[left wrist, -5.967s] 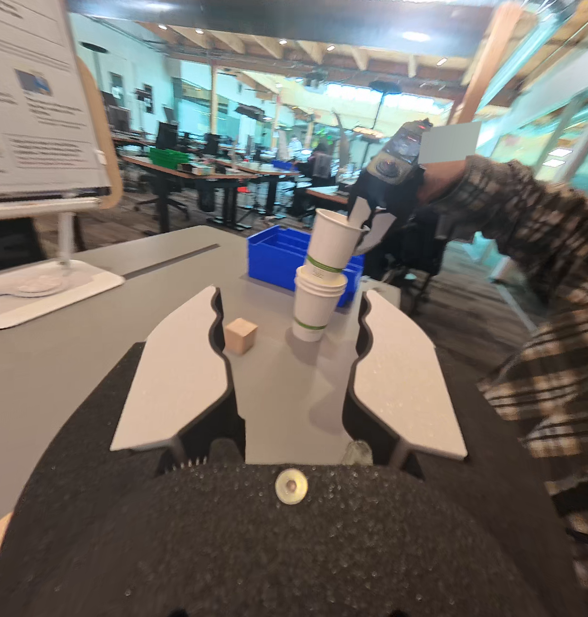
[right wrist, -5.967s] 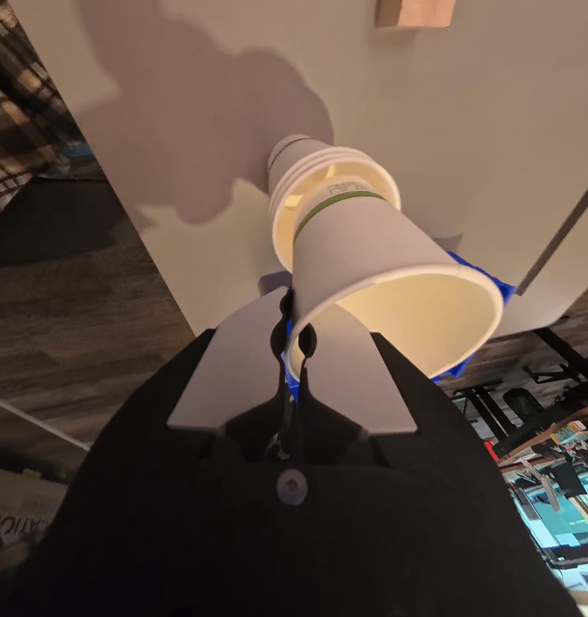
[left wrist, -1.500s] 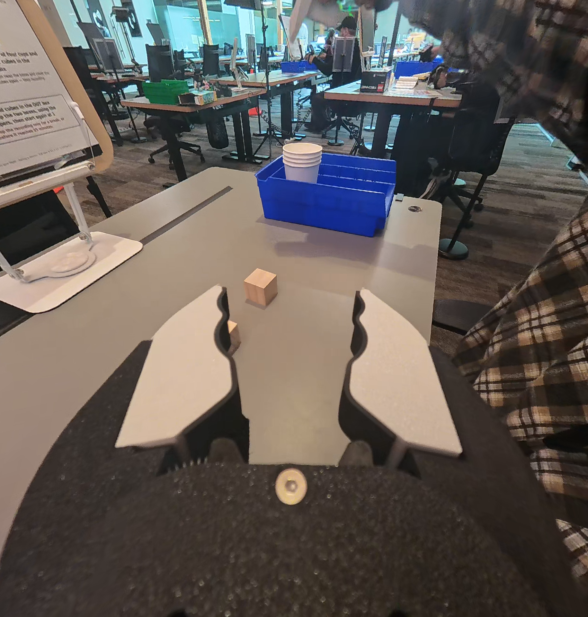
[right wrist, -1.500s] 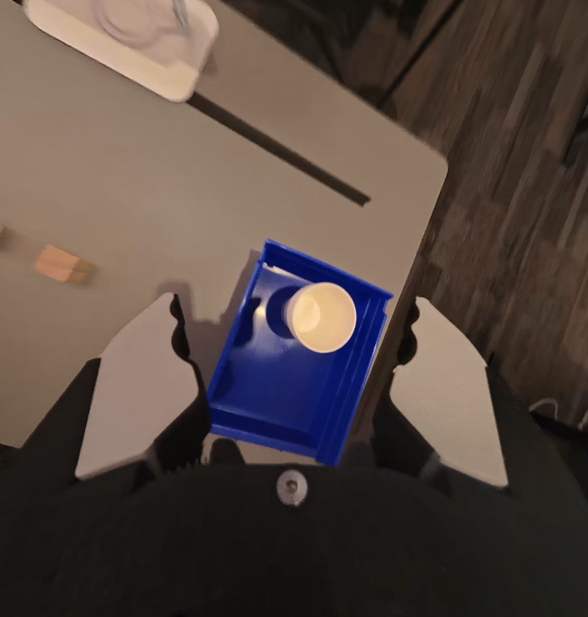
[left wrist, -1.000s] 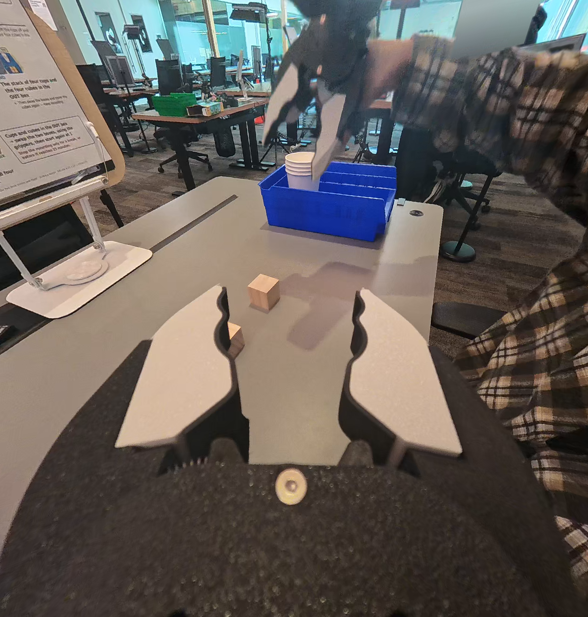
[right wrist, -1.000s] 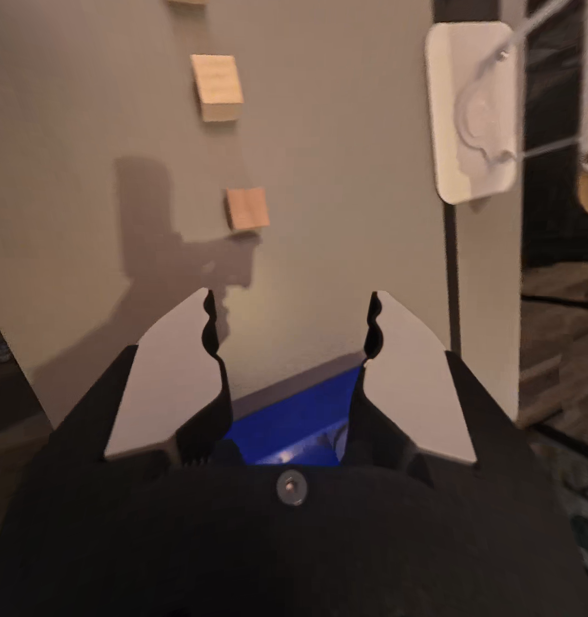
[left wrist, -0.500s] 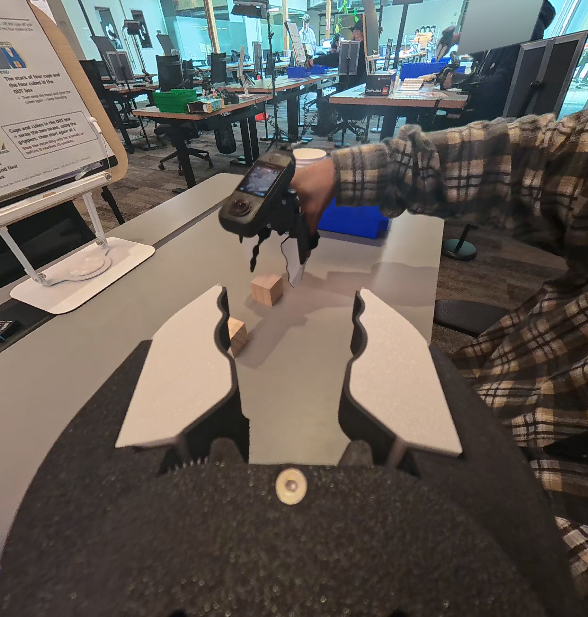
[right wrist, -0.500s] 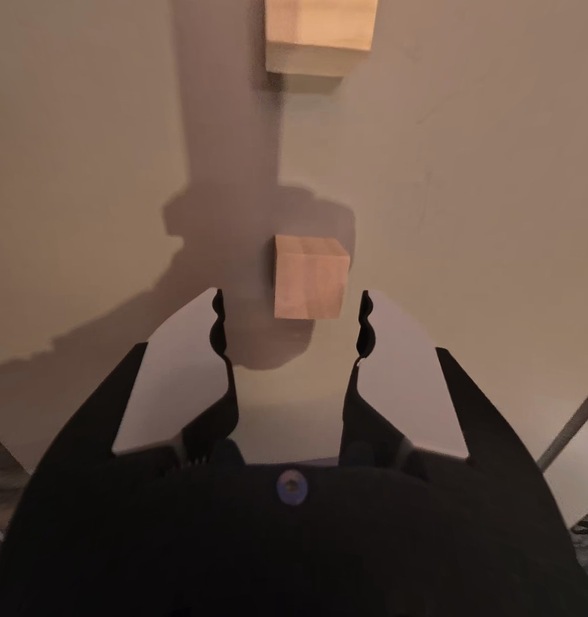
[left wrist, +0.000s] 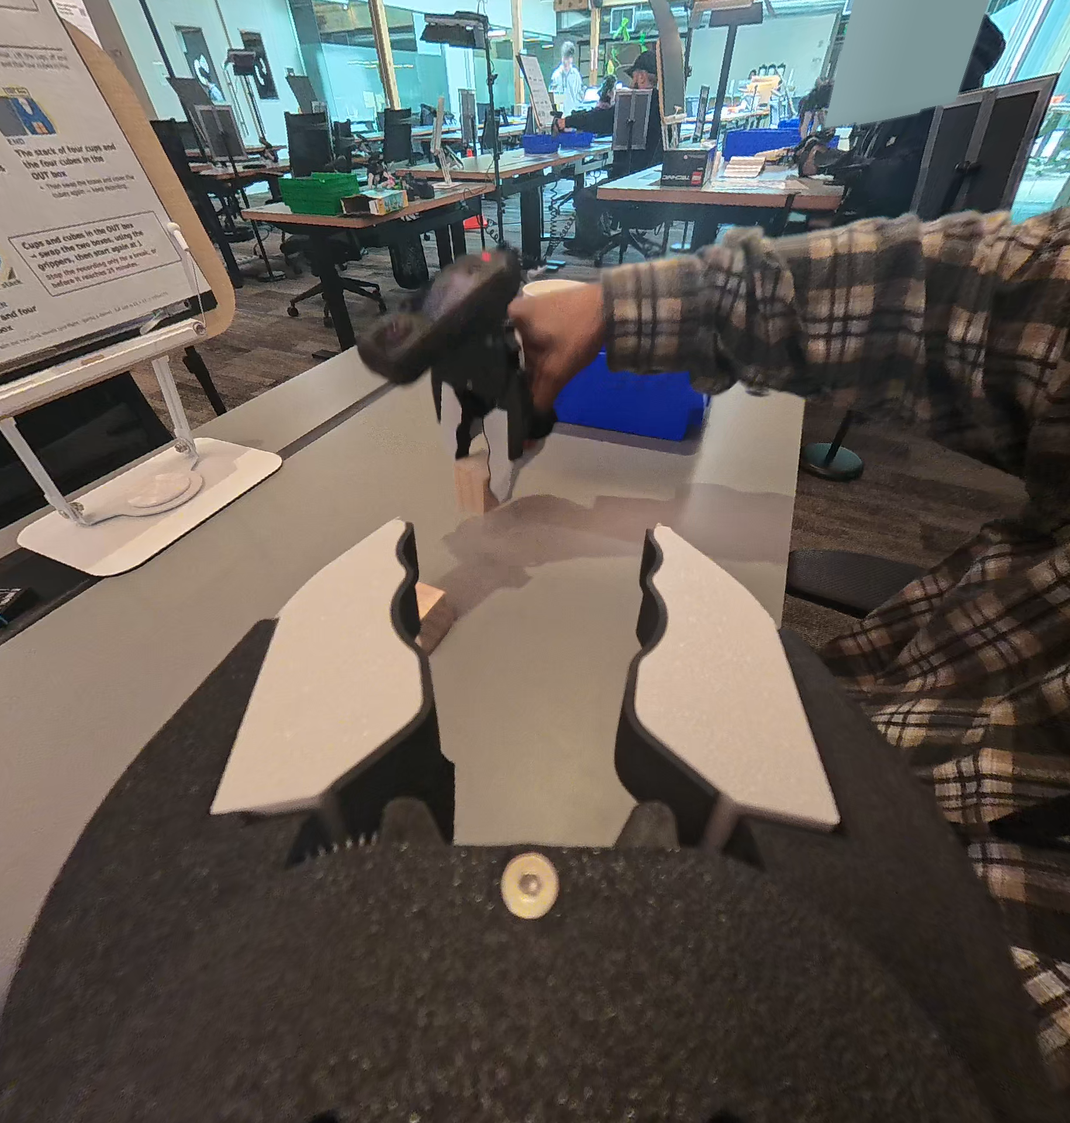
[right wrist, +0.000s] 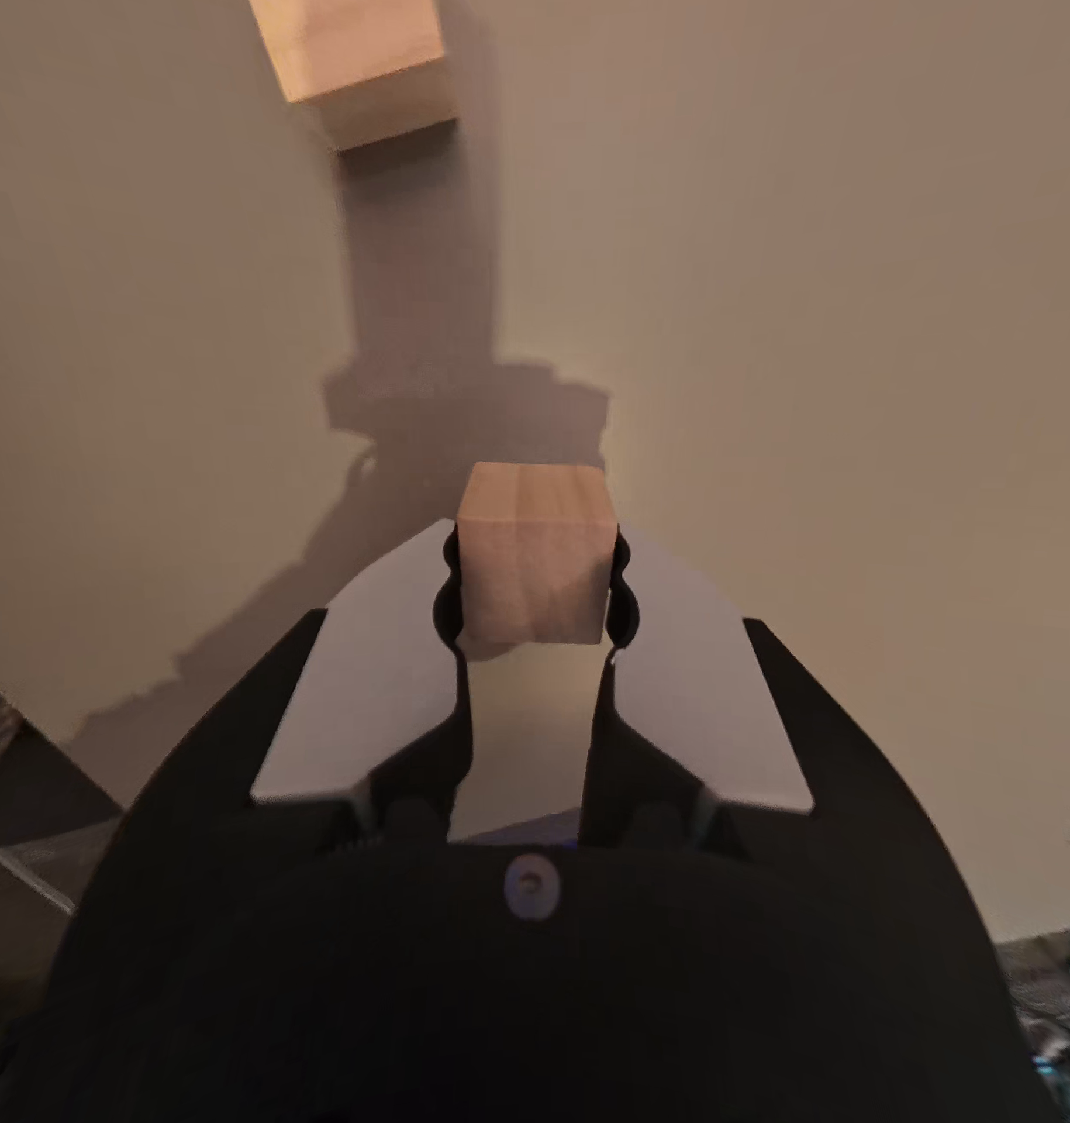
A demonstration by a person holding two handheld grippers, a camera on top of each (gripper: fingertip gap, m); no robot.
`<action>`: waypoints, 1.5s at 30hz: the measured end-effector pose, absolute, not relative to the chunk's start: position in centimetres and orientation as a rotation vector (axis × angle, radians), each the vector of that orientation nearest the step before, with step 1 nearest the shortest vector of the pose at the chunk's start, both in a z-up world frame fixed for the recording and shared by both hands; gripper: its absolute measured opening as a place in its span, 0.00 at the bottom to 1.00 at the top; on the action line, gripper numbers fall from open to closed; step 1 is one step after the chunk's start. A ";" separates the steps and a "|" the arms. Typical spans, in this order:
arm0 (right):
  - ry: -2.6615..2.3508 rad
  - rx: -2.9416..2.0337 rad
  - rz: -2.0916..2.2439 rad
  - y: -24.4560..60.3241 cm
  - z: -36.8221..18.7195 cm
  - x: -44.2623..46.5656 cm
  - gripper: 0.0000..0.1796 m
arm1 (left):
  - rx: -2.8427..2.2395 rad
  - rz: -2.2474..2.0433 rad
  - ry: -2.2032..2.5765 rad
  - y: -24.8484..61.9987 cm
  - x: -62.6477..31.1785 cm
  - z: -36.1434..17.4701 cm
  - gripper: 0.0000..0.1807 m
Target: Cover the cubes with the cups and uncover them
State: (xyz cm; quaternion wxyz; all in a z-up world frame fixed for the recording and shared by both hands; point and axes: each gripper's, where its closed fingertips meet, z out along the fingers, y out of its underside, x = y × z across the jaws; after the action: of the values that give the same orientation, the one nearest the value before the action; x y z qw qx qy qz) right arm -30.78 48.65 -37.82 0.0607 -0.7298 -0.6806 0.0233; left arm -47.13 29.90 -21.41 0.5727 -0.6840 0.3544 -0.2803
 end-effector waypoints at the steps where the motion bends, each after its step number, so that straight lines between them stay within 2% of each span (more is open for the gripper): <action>1: -1.992 -2.237 0.072 49.1 -36.4 -30.1 0.25 | -1.605 -0.661 0.835 29.8 -47.0 -21.5 0.38; 9: -1.347 -2.517 0.004 51.4 -25.9 -20.3 0.25 | -1.606 -0.636 0.880 29.1 -45.9 -21.5 0.39; 15: -0.771 -2.740 0.025 50.7 -22.8 -10.3 0.25 | -1.599 -0.650 0.878 29.0 -45.8 -21.4 0.38; 20: -0.523 -2.876 0.024 49.3 -26.4 -4.9 0.25 | -1.603 -0.652 0.895 28.8 -45.4 -21.5 0.39; 28: -0.403 -2.993 0.019 49.7 -34.2 -2.2 0.25 | -1.598 -0.643 0.895 28.4 -45.6 -21.3 0.38; 45: -0.326 -3.078 -0.024 50.0 -41.3 0.2 0.25 | -1.611 -0.651 0.891 28.9 -45.7 -21.7 0.38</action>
State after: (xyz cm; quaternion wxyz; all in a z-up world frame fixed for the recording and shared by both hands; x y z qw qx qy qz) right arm 0.16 50.01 -41.27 0.0233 -0.9941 -0.1054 -0.0077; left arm -45.66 28.87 -21.73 0.5602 -0.6833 0.3780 -0.2763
